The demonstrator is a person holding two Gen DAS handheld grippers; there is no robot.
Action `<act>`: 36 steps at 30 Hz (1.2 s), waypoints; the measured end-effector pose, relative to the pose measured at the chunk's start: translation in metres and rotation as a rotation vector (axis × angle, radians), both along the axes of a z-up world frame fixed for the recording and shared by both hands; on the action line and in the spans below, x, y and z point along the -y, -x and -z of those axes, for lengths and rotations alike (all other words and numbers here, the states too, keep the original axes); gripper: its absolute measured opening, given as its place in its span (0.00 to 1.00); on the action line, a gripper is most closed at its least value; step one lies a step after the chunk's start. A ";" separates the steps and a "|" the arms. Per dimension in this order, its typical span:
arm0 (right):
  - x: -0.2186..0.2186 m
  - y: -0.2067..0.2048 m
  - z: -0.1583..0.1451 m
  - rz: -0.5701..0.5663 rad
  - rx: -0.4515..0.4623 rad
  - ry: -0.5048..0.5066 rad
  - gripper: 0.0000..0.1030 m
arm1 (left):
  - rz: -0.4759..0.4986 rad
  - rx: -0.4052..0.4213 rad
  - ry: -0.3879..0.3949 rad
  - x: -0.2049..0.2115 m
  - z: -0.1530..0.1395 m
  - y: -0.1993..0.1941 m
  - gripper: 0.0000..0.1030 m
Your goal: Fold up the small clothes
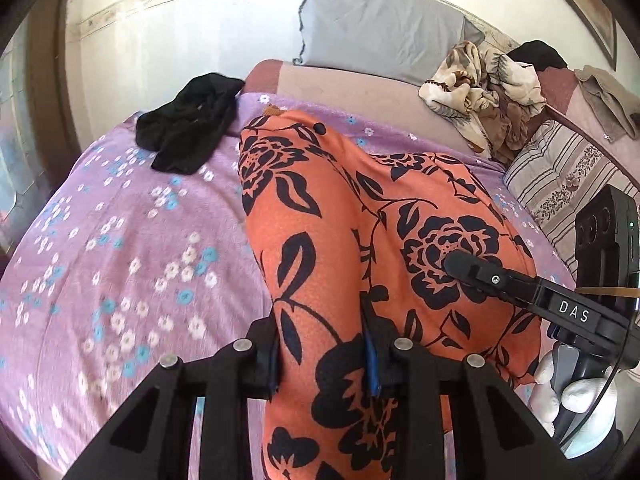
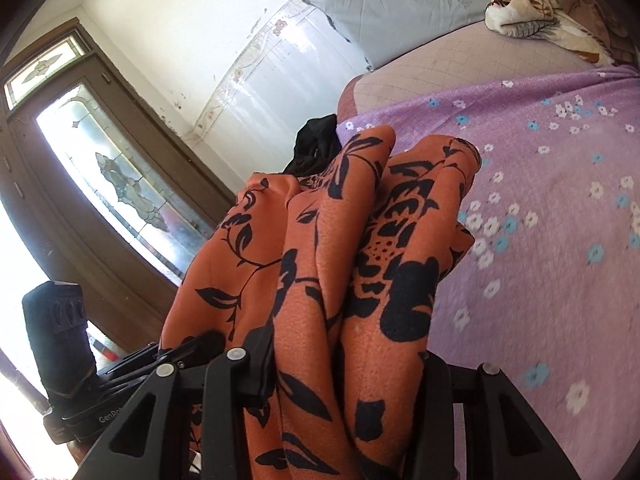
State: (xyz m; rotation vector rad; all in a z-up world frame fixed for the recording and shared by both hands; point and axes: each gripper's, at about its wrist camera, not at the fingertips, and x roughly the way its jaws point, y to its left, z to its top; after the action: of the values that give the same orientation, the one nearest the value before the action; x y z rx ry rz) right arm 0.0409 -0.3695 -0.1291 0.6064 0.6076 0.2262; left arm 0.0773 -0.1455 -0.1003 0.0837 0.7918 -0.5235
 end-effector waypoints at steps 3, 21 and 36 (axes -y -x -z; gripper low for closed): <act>-0.012 0.015 0.009 -0.014 -0.025 0.003 0.41 | -0.020 -0.009 -0.018 -0.010 0.012 0.021 0.33; -0.027 0.028 0.045 0.030 -0.114 0.011 0.41 | -0.036 -0.055 -0.063 -0.020 0.051 0.031 0.33; -0.019 0.014 0.078 0.051 -0.218 -0.031 0.42 | -0.053 -0.092 -0.120 -0.020 0.074 0.022 0.39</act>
State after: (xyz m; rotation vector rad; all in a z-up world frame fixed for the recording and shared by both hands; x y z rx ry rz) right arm 0.0274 -0.3502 -0.2073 0.6810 0.7987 0.1223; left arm 0.0556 -0.1258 -0.1748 0.1501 0.9130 -0.4315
